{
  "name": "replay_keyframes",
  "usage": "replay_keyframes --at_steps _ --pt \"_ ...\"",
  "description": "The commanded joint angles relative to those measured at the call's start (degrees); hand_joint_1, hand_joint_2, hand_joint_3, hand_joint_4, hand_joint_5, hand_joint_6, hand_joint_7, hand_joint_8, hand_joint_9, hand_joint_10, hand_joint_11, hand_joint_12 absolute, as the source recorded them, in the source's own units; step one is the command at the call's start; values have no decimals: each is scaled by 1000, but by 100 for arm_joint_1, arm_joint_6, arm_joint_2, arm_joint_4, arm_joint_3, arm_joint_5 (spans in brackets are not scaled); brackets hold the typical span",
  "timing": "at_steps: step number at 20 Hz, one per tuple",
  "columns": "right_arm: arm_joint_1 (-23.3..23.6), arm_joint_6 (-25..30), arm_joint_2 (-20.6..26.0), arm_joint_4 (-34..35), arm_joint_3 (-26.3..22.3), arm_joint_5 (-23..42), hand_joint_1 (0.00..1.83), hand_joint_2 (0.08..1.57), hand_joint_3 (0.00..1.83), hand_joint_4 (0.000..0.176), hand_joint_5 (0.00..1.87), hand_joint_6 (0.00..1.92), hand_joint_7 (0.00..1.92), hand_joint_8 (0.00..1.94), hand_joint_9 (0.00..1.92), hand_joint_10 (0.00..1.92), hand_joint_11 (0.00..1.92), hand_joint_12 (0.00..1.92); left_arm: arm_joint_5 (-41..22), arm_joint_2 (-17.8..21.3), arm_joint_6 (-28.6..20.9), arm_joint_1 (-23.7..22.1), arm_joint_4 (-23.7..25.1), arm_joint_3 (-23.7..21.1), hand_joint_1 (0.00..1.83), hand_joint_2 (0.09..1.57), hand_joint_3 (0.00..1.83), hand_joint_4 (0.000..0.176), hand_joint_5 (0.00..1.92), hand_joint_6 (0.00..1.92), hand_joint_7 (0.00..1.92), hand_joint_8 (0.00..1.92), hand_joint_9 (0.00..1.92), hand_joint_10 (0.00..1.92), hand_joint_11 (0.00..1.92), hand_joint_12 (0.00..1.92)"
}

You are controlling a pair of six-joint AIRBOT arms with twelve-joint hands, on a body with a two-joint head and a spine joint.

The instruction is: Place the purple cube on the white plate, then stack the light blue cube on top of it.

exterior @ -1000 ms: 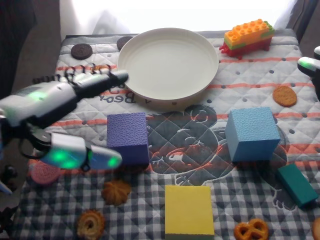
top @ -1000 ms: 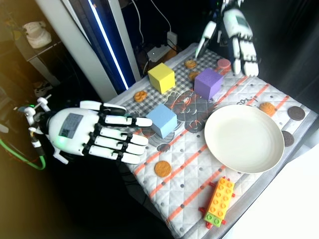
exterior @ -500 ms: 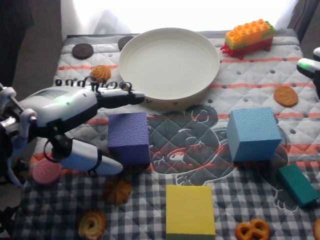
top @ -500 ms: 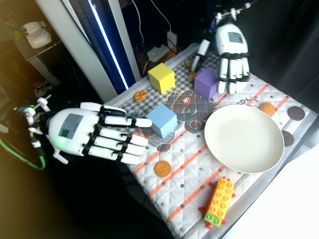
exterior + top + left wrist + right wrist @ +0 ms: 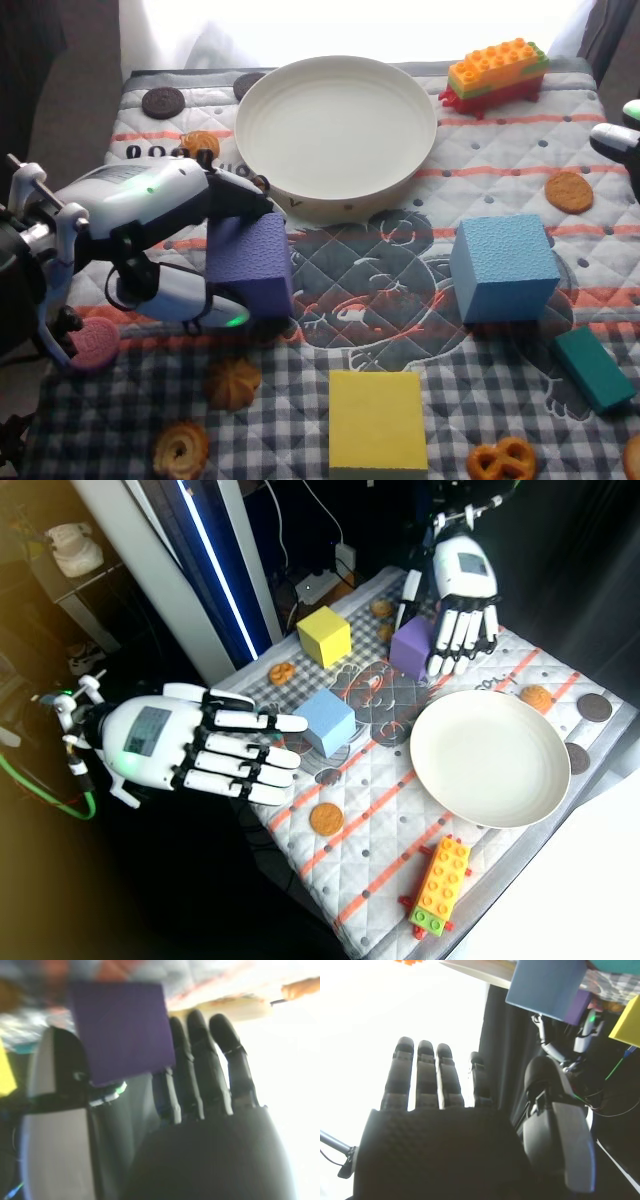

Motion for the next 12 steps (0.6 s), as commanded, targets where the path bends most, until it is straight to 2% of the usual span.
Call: replay_keyframes --at_steps 1,3,4,5,6,8,9,12 --pt "44 11 16 103 31 664 84 1274 0 176 0 0 0 0 0 0 0 0 -703 -1 -41 -58 44 3 1101 1323 11 0 632 1415 586 1731 359 1739 306 1914" --pt "44 11 21 101 33 638 75 1262 0 176 0 0 0 0 0 0 0 0 -846 34 -136 -119 72 3 1146 1293 0 0 636 1356 699 1620 534 1604 522 1799" --pt "44 12 21 101 34 638 73 1261 0 176 0 0 0 0 0 0 0 0 -883 46 -136 -158 83 3 1152 1287 0 0 640 1343 714 1606 561 1589 555 1789" --pt "47 12 21 100 34 638 115 1264 0 176 0 0 0 0 0 0 0 0 -934 59 -136 -262 92 35 1169 1240 0 0 709 1288 796 1445 639 1486 588 1732" --pt "49 12 21 99 35 638 127 1260 0 176 0 0 0 0 0 0 0 0 -919 40 -136 -411 92 119 1189 1211 0 0 765 1200 840 1384 643 1450 544 1675" --pt "52 12 20 98 40 634 96 1253 0 176 0 0 0 0 0 0 0 0 -676 -142 -140 -781 68 437 1198 1191 0 0 804 1144 860 1345 675 1354 495 1621" --pt "57 12 17 97 44 631 111 1247 0 176 0 0 0 0 0 0 0 0 -473 -284 -143 -991 45 644 1188 1203 1 0 778 1194 842 1365 635 1377 449 1668" --pt "92 12 -21 81 74 617 157 1262 1 176 0 0 0 0 0 0 0 0 213 -819 -147 -1529 -101 1397 1202 1201 0 0 806 1109 829 1423 658 1389 525 1601"
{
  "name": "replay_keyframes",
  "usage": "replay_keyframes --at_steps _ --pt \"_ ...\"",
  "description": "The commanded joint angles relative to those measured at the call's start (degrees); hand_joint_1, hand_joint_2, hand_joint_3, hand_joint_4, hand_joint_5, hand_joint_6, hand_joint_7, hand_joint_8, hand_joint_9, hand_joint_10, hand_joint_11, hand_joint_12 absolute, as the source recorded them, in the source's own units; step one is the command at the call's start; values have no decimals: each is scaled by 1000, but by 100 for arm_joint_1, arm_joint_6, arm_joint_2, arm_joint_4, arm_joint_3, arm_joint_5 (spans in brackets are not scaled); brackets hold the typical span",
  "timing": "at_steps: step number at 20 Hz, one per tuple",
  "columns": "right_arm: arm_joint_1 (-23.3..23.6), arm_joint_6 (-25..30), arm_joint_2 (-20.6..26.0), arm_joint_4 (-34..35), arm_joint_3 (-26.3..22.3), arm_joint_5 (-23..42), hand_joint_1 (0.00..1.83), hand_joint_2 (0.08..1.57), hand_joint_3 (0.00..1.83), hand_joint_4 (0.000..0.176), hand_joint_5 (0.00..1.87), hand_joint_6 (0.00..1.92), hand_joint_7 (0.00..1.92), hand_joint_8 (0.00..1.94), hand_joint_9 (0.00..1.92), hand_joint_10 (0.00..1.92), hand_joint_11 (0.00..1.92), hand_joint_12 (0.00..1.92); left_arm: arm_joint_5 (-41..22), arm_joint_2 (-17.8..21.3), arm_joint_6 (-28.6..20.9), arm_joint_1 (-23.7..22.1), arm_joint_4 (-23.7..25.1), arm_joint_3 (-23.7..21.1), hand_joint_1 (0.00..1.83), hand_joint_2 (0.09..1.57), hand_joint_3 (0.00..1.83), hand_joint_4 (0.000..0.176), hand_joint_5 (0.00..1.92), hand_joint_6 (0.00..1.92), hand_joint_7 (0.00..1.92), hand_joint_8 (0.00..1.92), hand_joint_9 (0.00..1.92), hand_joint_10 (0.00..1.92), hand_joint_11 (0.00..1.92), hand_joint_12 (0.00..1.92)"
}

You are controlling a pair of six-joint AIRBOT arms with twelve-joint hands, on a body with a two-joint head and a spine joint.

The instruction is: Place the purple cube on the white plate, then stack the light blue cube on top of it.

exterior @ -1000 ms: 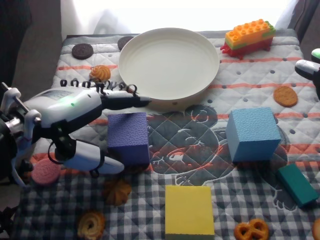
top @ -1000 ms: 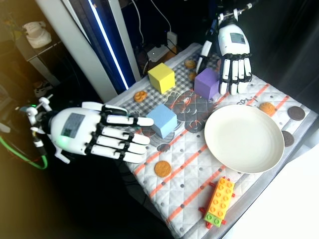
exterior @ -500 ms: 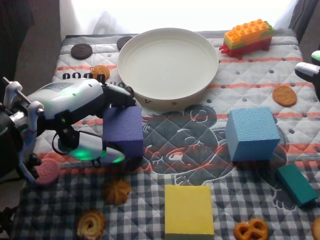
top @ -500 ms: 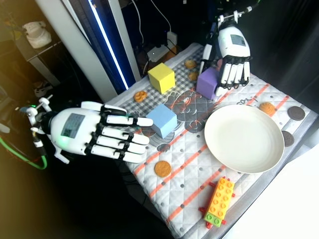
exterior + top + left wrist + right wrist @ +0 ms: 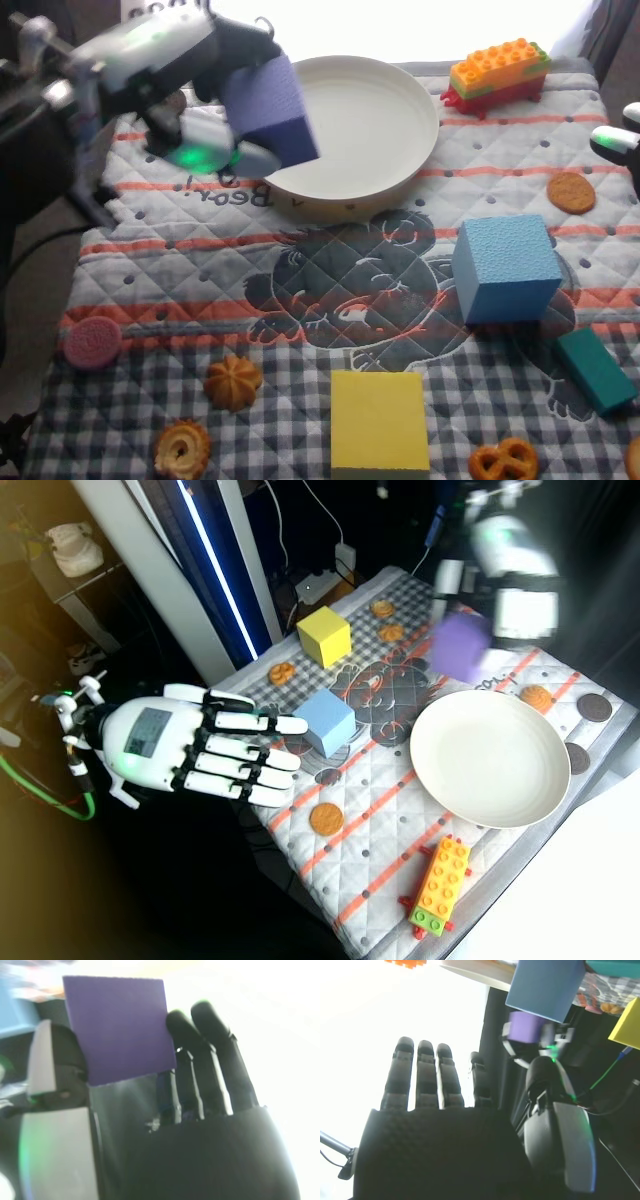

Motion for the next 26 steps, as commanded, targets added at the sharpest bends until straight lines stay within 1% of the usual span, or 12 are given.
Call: replay_keyframes --at_steps 1,6,8,10,13,15,17,18,20,23,24,26 --pt "76 9 -11 91 38 663 171 1258 0 176 0 0 0 0 0 0 0 0 -133 -143 -27 -167 -35 202 1208 1196 0 0 825 1073 836 1419 673 1348 543 1547" --pt "250 11 -141 -54 119 587 145 1247 0 176 0 0 0 0 0 0 0 0 430 -944 -30 -623 -187 1215 1187 1217 2 0 752 1192 827 1420 752 1259 579 1479" --pt "272 28 -186 -81 153 587 228 1275 7 176 0 0 0 0 0 0 0 0 574 -1144 -30 -688 -189 1442 1207 1214 0 0 798 1083 804 1502 677 1509 547 1708" --pt "284 165 -257 -155 220 587 262 1301 11 176 0 0 0 0 0 0 117 55 773 -1341 -30 -698 -206 1691 1193 1230 2 0 767 1133 779 1539 598 1606 513 1716" --pt "309 385 -377 -244 350 587 306 1300 3 176 0 0 0 0 0 0 55 43 1077 -1638 -31 -715 -339 2062 1184 1237 0 0 761 1144 763 1550 579 1532 513 1637" --pt "354 384 -385 -344 365 584 412 1298 0 176 8 2 0 0 0 0 2 4 1166 -1827 -24 -693 -336 2233 1179 1232 0 0 734 1186 799 1470 602 1336 468 1420" --pt "444 384 -396 -479 362 584 414 1285 0 176 0 0 0 0 0 0 7 3 1238 -1897 -21 -674 -329 2298 1173 1253 0 0 680 1237 776 1517 563 1332 418 1498" --pt "487 384 -402 -517 361 584 471 1279 0 176 7 2 0 0 0 0 20 9 1258 -1897 -22 -656 -330 2299 1179 1248 0 0 683 1230 790 1495 564 1311 396 1493" --pt "500 384 -407 -525 361 584 580 1252 0 176 0 0 0 0 0 0 1 0 1290 -1908 -21 -607 -329 2299 997 1249 2 0 716 1376 480 1225 460 1347 307 1602" --pt "499 384 -408 -599 332 584 637 1213 0 176 1 0 0 0 0 0 15 7 1328 -1962 -23 -492 -329 2327 996 1235 2 5 741 1345 480 1041 457 1262 317 1624" --pt "499 384 -409 -623 323 584 663 1207 0 176 0 0 0 0 0 0 25 11 1352 -1985 -20 -474 -326 2341 974 1157 0 3 552 709 431 994 395 1221 240 1641" --pt "511 384 -414 -638 324 584 719 1195 0 176 0 0 0 0 0 0 45 22 1358 -2005 -18 -474 -325 2349 889 1081 0 12 597 186 329 937 326 1331 240 1727"
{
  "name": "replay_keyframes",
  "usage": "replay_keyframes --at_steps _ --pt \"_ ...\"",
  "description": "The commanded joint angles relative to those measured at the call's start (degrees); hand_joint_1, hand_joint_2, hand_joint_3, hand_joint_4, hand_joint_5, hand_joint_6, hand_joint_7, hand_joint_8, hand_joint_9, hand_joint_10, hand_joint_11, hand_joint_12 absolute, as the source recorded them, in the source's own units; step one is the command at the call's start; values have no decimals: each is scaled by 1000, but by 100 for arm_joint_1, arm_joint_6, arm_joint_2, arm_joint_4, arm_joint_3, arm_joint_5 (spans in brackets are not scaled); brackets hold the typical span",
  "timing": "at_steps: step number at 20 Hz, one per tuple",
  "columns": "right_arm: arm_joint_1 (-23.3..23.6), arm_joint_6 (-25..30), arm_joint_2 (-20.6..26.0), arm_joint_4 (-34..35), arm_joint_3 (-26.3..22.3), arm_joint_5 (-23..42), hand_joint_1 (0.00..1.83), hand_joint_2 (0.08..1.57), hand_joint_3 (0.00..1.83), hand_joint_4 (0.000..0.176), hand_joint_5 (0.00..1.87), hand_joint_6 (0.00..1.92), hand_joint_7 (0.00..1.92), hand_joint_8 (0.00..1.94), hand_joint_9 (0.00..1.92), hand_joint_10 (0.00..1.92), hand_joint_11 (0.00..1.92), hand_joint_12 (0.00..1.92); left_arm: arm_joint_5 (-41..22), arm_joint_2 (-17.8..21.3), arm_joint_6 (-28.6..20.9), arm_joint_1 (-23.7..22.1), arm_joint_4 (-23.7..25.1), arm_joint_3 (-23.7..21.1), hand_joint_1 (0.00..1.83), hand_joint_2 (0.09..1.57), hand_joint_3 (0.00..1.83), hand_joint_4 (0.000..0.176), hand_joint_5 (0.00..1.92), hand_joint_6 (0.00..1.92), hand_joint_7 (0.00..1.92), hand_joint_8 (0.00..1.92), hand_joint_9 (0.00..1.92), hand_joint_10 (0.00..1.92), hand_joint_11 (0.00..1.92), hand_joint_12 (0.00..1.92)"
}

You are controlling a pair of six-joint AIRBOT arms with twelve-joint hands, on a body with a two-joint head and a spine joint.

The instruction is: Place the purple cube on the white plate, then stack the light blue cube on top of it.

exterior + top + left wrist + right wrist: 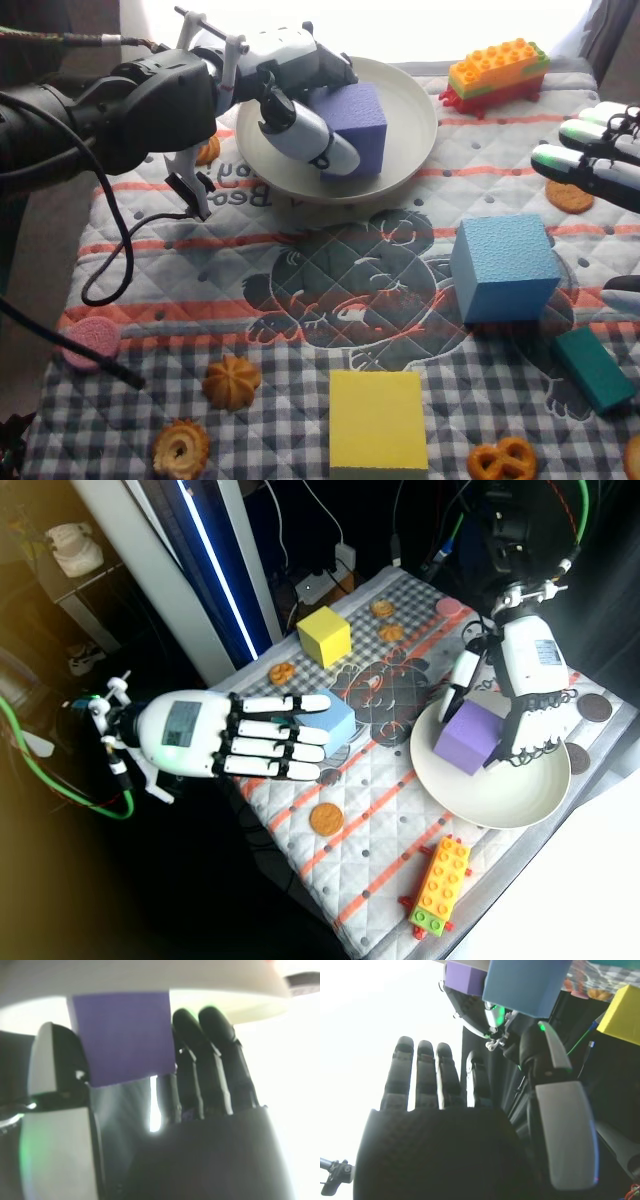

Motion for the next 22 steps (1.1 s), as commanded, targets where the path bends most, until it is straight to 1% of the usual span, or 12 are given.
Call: replay_keyframes --at_steps 1,2,4,5,7,9,11,13,17,18,20,22 --pt "64 34 14 141 7 676 728 1195 0 176 0 0 0 0 0 0 21 12 -497 12 4 -6 3 30 851 1050 0 10 612 110 335 834 337 1273 244 1684" --pt "65 34 14 141 8 676 713 1194 0 176 0 0 0 0 0 0 10 7 -507 12 3 -11 3 27 821 1044 0 30 594 69 323 791 323 1266 230 1705" --pt "64 34 14 141 3 676 737 1176 0 176 0 0 0 0 34 10 21 14 -527 16 2 -8 3 10 829 994 0 31 609 31 289 831 286 1372 215 1780" --pt "64 34 14 141 1 676 760 1167 0 176 0 0 1 0 45 12 21 14 -546 30 2 2 3 -17 818 975 0 38 602 15 307 738 270 1271 152 1693" --pt "63 34 14 144 2 676 763 1167 0 176 0 0 0 0 28 2 27 18 -616 77 4 11 3 -99 737 935 0 49 536 1 436 300 345 782 93 1367" --pt "63 34 14 144 1 676 741 1172 0 176 0 0 3 1 37 5 17 16 -711 172 9 8 4 -229 721 872 1 60 491 4 489 82 410 382 103 1064" --pt "64 36 14 146 -3 676 736 1165 0 176 0 0 0 0 24 2 3 5 -879 336 13 6 10 -455 692 825 0 75 428 0 468 5 492 106 91 1091" --pt "63 38 14 162 -20 676 762 1144 0 176 0 0 6 1 23 1 0 0 -1072 493 15 21 31 -679 651 828 1 103 314 0 387 0 439 25 22 1106" --pt "34 39 7 177 -40 676 719 1119 0 176 0 0 12 3 43 6 26 12 -1315 694 16 35 168 -967 706 802 0 135 202 1 276 1 449 19 0 1261" --pt "33 42 8 180 -40 676 685 1122 0 176 0 0 17 4 43 5 32 15 -1404 764 16 41 172 -1054 679 790 0 145 175 4 226 0 345 3 0 1172" --pt "52 53 26 212 -39 679 596 1121 0 176 0 0 1 0 30 1 19 10 -1689 1067 14 111 203 -1416 620 799 2 144 142 3 199 1 275 4 0 980" --pt "71 121 65 222 -73 723 525 1073 0 176 0 0 0 0 0 0 1 0 -2423 1803 -147 470 329 -2266 649 791 0 146 153 3 190 3 222 3 0 916"
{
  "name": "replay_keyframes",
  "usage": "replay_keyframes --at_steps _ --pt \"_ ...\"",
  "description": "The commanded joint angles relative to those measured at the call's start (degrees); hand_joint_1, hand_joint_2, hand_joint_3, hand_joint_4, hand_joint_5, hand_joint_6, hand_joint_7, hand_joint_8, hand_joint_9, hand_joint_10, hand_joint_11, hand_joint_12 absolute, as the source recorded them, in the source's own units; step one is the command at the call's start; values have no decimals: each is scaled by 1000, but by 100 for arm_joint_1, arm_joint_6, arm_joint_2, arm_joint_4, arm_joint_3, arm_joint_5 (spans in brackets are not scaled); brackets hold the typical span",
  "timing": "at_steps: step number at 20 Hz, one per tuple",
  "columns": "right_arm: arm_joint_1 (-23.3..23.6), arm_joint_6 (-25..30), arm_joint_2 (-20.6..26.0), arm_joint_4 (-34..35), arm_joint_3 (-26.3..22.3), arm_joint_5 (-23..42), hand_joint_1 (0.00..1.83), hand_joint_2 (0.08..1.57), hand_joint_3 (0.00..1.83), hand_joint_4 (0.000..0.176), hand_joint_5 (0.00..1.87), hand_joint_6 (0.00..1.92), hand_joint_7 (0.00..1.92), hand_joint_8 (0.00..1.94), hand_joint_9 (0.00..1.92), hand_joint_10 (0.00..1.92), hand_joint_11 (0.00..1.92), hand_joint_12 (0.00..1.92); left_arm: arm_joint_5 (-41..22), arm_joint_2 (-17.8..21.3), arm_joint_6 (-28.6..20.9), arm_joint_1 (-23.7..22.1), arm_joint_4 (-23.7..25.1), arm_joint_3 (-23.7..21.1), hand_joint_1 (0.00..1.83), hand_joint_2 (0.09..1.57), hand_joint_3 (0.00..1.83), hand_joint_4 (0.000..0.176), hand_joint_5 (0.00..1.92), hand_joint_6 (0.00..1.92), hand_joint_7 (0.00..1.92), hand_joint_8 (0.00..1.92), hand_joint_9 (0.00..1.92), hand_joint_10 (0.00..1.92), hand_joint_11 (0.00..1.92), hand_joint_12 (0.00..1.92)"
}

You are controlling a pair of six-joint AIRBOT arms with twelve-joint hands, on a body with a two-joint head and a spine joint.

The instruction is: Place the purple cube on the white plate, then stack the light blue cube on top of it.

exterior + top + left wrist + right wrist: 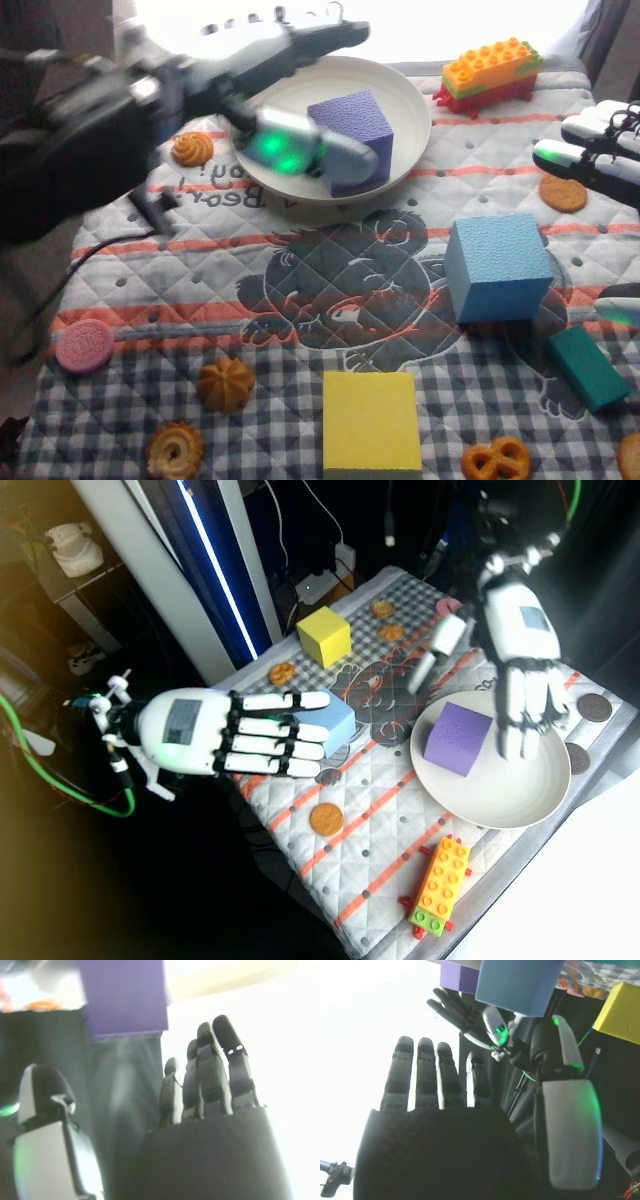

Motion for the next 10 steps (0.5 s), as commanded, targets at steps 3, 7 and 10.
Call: replay_keyframes --at_steps 3,7,10 --pt "71 66 31 115 -25 730 469 1014 0 176 0 0 0 0 8 3 98 44 -1840 891 -424 721 174 -861 805 777 0 136 177 3 206 2 205 18 0 739" --pt "81 183 19 124 -20 732 369 981 0 176 0 0 0 0 0 0 11 9 -3090 1529 -1781 1776 283 -1497 799 871 7 107 207 4 237 9 256 15 0 829" --pt "195 187 -81 106 51 701 383 999 0 151 0 0 0 0 0 0 0 0 -3517 1704 -2483 2277 392 -1668 806 886 3 77 213 1 237 2 205 7 0 386"
